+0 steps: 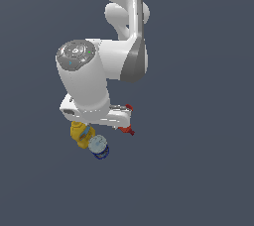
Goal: Pick up a designated object from a clutter of objects.
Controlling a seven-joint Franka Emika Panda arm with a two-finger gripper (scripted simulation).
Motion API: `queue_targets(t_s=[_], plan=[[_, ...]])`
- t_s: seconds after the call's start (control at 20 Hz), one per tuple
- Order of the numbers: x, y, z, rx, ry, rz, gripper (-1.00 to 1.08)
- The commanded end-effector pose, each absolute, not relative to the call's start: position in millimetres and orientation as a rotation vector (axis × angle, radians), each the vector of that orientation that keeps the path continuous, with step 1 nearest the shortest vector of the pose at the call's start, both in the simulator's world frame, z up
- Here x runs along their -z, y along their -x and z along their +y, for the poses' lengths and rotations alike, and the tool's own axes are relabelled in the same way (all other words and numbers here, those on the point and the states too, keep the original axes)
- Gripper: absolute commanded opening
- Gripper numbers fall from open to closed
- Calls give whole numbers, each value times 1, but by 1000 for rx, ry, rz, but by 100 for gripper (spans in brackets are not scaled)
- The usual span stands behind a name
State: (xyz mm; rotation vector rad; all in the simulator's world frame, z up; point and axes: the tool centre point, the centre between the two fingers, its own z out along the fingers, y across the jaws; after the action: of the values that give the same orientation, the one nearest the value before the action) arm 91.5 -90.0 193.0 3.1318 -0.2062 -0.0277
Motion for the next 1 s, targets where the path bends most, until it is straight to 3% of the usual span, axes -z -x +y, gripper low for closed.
queue_targets(t_s=[0.0,0.45,0.95], plan=[[-175,-102,-97,19,-3132,-223,100],[-133,-121,-113,3,-3131,-261,100],[-124,-124,-115,-4,-3130,-267,100]])
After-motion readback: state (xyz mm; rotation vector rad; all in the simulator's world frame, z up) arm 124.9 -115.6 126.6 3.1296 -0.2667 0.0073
